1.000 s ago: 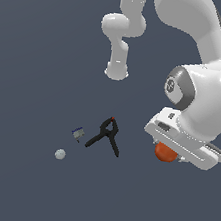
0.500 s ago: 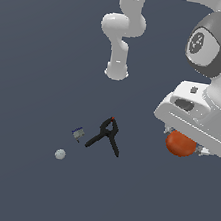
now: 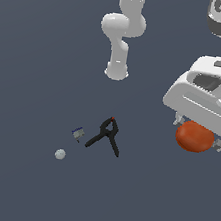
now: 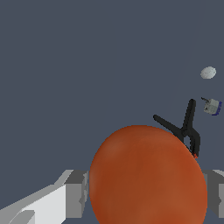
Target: Pick up a designated object from a clutter of objects.
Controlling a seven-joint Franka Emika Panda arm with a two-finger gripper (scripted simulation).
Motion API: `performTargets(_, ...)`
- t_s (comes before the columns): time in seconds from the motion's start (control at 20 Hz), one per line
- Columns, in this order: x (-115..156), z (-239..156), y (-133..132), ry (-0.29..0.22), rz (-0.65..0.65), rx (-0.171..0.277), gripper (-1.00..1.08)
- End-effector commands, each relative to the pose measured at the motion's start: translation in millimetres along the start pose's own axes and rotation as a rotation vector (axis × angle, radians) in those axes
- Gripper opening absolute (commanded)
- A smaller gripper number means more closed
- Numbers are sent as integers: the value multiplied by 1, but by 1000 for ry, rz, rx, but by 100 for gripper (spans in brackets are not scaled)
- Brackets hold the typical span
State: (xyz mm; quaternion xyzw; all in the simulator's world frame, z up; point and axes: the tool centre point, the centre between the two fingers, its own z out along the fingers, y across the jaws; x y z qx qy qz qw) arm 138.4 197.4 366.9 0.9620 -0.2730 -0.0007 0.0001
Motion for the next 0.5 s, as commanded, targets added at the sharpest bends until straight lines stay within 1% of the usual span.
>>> performTargets(0.0,2,-10,-1,1,0,1,-100)
performTargets(0.45,5,-20,-1,1,0,1,-100)
